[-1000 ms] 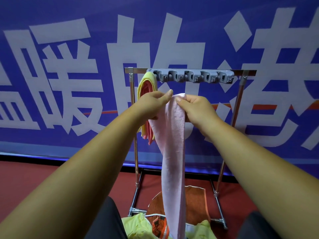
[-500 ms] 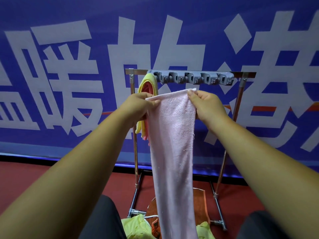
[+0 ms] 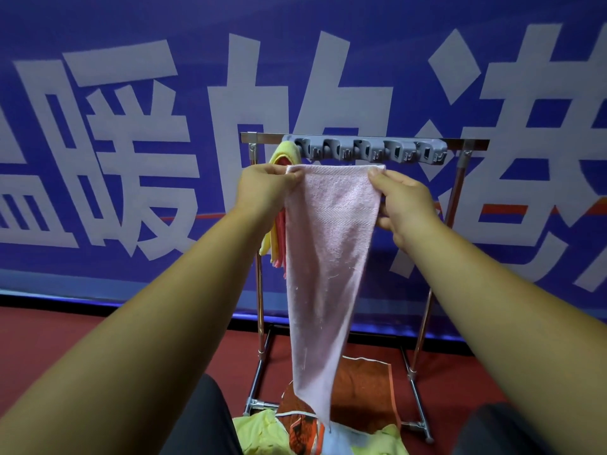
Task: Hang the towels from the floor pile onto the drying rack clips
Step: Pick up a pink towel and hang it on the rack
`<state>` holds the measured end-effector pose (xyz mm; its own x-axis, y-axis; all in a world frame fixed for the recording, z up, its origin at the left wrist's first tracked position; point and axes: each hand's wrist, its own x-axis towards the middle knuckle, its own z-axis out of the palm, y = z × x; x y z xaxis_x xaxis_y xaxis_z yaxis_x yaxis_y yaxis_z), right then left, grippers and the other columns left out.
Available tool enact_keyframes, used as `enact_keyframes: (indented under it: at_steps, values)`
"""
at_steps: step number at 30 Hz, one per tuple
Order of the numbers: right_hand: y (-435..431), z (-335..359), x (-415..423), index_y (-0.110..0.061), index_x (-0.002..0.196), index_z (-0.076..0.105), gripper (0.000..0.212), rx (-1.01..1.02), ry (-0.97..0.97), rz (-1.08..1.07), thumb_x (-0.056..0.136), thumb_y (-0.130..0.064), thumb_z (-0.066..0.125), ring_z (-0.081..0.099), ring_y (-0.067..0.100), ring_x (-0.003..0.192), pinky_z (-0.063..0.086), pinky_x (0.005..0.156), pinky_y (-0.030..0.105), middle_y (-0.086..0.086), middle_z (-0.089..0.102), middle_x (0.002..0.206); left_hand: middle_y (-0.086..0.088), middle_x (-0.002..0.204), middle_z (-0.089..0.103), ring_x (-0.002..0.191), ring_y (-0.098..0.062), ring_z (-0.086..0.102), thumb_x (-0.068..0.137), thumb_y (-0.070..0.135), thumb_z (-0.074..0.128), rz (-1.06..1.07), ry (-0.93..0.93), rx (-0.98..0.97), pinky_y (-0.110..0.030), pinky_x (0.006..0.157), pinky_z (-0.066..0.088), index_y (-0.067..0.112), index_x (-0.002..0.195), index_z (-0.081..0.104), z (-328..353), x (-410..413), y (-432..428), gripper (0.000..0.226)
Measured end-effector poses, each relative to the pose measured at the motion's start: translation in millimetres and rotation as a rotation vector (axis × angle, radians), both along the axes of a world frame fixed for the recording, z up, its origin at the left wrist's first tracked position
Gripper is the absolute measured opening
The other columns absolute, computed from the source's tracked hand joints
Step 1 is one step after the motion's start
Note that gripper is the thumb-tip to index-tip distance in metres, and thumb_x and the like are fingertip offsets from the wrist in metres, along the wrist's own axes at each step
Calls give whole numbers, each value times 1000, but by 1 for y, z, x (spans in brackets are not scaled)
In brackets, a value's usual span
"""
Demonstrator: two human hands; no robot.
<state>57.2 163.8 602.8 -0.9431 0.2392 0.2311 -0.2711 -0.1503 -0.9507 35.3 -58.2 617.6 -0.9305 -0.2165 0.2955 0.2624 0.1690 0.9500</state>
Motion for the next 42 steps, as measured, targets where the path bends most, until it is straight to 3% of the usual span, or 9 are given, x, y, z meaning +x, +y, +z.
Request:
enact_keyframes:
  at_steps: [4, 10, 12, 15, 19, 24, 33, 37, 42]
  values:
    - [-10, -3, -2, -20, 121, 76, 23, -33, -27, 10, 98, -27, 77, 81, 23, 94, 68, 79, 41, 4, 83, 99, 0, 83, 77, 86, -30, 77, 88, 35, 81, 89, 22, -40, -49, 80, 67, 27, 75, 78, -7, -1, 9, 16]
    - [-31, -11, -5, -19, 117, 77, 22, -2, -64, 48, 97, -27, 79, 81, 25, 91, 67, 85, 46, 7, 83, 98, 0, 81, 78, 83, -28, 77, 91, 31, 75, 29, 64, -19, -48, 75, 67, 27, 81, 81, -17, 6, 31, 13]
    - [-38, -13, -7, -23, 105, 79, 14, 78, -78, 29, 96, -33, 79, 81, 27, 89, 66, 85, 49, 7, 83, 94, 1, 81, 78, 83, -23, 78, 93, 29, 74, -13, 79, -10, -45, 77, 67, 27, 84, 79, -20, 10, 38, 11]
    - [-42, -16, -10, -26, 95, 81, 23, 232, -75, -36, 92, -49, 76, 81, 28, 86, 66, 84, 53, 3, 82, 87, -1, 85, 79, 83, -17, 80, 98, 24, 71, -92, 89, 18, -40, 76, 68, 25, 94, 80, -25, 15, 44, 9]
    - [-43, -17, -10, -25, 99, 81, 24, 305, -35, -35, 99, -47, 72, 81, 25, 88, 66, 85, 51, 2, 82, 86, -1, 87, 80, 84, -12, 79, 101, 18, 67, -114, 93, 12, -37, 79, 67, 20, 106, 81, -29, 15, 48, 15]
    - [-44, -17, -5, -39, 89, 77, 22, 456, 8, -100, 106, -39, 62, 77, 21, 93, 65, 89, 48, -3, 81, 91, 5, 89, 80, 91, -14, 78, 95, 7, 61, -146, 114, -68, -42, 87, 65, 26, 107, 82, -28, 15, 53, 32]
    - [-47, -11, 4, -24, 114, 79, 27, 543, 30, -182, 110, -35, 55, 73, 19, 88, 53, 66, 30, 0, 77, 91, 5, 86, 80, 84, -12, 79, 98, 15, 68, -115, 144, 29, -41, 81, 66, 25, 103, 83, -24, 19, 58, 19]
    - [-46, -9, 5, -25, 112, 79, 28, 579, 69, -170, 110, -32, 53, 72, 16, 89, 57, 73, 32, -2, 77, 93, 4, 88, 81, 86, -13, 79, 96, 12, 68, -121, 153, 35, -41, 84, 66, 24, 106, 84, -22, 21, 59, 22]
    - [-46, -7, 9, -31, 133, 73, 34, 530, 77, -91, 110, -28, 49, 73, 15, 99, 63, 87, 38, -5, 78, 103, -2, 88, 80, 91, -21, 78, 96, 8, 59, -173, 119, 48, -47, 88, 65, 25, 101, 84, -16, 30, 60, 30]
